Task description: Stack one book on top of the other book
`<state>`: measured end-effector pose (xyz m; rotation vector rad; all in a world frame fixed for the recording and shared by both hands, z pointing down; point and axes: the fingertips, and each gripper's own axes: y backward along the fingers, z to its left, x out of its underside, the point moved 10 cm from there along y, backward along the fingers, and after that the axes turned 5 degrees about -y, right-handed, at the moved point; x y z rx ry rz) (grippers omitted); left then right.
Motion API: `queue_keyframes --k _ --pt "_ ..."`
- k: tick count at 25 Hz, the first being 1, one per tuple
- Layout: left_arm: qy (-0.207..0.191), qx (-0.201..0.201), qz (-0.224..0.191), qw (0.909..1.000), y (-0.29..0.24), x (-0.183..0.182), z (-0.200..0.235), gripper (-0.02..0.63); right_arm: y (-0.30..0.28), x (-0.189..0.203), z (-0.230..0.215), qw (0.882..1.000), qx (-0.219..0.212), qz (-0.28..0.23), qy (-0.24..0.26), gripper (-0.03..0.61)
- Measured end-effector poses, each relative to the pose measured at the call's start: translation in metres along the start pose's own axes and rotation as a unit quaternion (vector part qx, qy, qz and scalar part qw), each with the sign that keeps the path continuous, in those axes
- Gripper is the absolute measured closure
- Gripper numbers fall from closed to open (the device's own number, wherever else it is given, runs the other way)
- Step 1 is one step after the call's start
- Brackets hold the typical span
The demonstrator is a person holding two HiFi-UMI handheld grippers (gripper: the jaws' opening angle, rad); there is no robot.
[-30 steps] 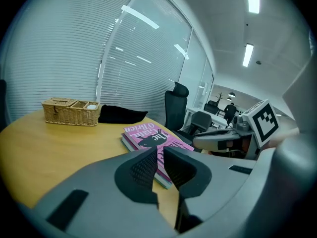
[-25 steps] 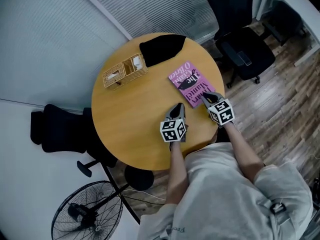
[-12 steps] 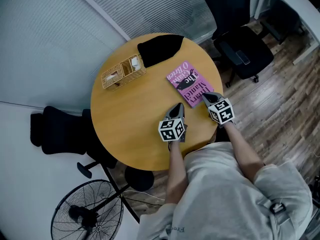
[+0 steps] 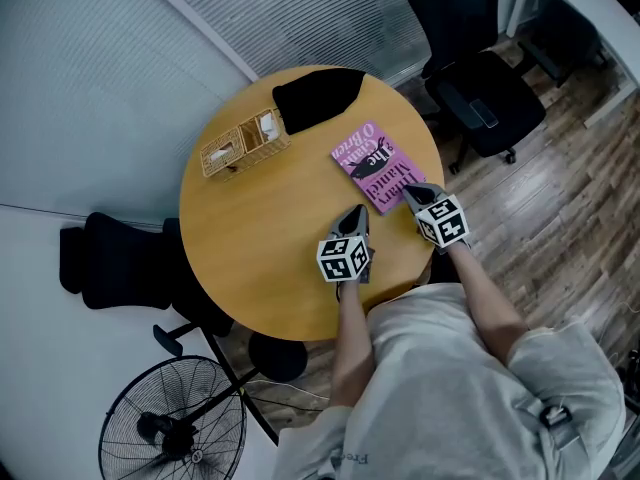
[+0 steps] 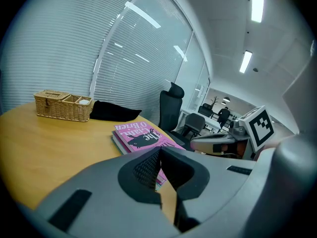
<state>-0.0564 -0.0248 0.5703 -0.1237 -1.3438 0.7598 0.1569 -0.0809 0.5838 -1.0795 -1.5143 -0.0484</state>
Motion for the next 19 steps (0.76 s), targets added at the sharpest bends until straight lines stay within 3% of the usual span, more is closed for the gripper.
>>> queue_keyframes --k 19 --pt "-0.002 0.001 -0.001 1.0000 -0.0025 0.0006 -0.0003 0.584 -0.0007 0.0004 0.0002 1.000 -0.001 0.001 0.003 0.560"
